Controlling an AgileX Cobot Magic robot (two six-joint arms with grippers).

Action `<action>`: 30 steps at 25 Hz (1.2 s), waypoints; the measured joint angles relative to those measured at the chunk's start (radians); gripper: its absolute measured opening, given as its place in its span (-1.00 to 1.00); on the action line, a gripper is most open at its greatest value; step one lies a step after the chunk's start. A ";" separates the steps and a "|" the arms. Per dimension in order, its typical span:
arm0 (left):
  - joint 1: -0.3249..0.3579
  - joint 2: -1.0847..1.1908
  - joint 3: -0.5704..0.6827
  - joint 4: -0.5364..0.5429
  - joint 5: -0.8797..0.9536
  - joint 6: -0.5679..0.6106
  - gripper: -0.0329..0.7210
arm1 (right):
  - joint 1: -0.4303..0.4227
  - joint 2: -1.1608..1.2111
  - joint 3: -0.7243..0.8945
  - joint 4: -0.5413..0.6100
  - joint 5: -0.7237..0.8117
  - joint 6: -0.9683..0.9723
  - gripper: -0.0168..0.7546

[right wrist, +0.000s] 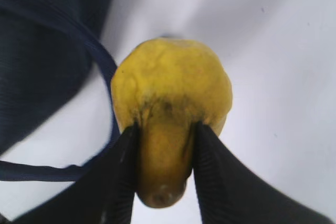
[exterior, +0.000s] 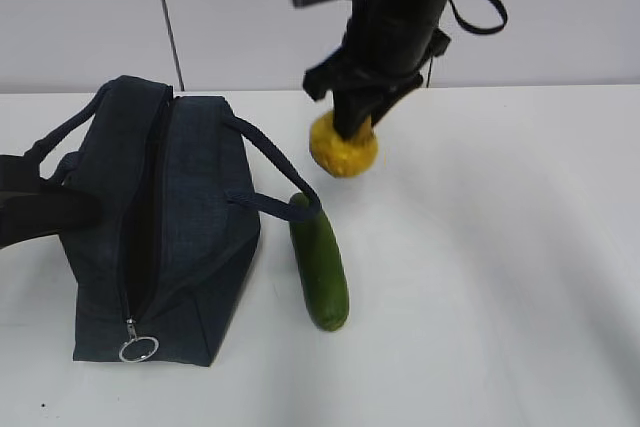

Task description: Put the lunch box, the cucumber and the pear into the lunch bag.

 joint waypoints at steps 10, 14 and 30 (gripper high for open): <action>0.000 0.000 0.000 0.000 0.001 0.000 -0.96 | 0.013 -0.015 -0.142 0.469 -0.056 -0.192 -0.28; 0.000 0.000 0.000 0.000 0.001 0.000 -0.96 | 0.021 0.034 -0.145 0.623 -0.100 -0.268 -0.28; 0.000 0.000 0.000 0.000 0.005 0.000 -0.96 | 0.025 0.249 -0.147 0.737 -0.223 -0.367 0.09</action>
